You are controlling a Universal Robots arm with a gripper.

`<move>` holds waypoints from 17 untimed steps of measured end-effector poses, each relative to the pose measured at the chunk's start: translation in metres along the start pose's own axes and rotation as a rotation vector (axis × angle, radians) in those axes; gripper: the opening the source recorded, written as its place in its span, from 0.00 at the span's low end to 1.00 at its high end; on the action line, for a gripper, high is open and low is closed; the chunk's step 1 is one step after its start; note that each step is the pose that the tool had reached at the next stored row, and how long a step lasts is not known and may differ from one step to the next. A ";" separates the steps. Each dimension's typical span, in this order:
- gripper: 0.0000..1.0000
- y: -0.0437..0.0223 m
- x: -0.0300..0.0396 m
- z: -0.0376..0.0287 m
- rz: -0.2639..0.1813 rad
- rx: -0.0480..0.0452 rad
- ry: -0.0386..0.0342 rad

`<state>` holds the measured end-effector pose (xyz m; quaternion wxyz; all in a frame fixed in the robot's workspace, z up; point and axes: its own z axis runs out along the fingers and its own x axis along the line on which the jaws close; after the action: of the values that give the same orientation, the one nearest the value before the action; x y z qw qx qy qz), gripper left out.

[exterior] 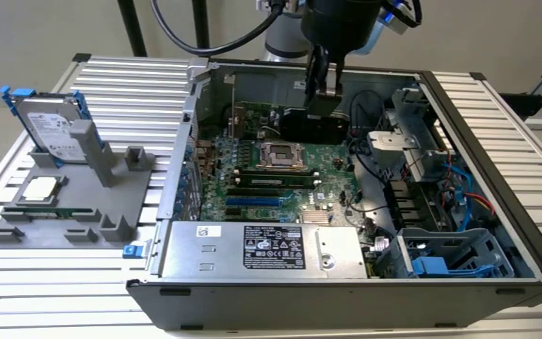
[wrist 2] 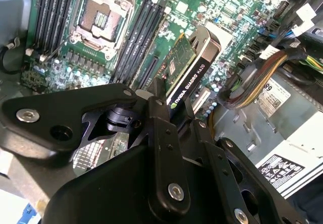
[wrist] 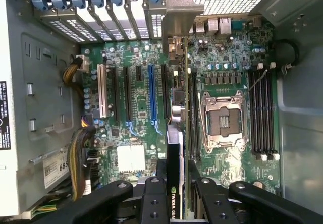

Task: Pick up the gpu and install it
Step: 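Insert the gpu into the slot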

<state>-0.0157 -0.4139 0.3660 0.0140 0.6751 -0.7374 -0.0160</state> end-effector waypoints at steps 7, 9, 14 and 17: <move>0.00 -0.0001 0.0010 0.0025 -0.008 -0.0001 0.0006; 0.00 -0.0001 0.0014 0.0037 -0.013 -0.0001 0.0007; 0.00 0.0004 0.0029 0.0083 -0.022 -0.0001 0.0011; 0.00 0.0006 0.0039 0.0110 -0.026 -0.0001 0.0012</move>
<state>-0.0171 -0.4177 0.3550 0.0142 0.6847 -0.7285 -0.0157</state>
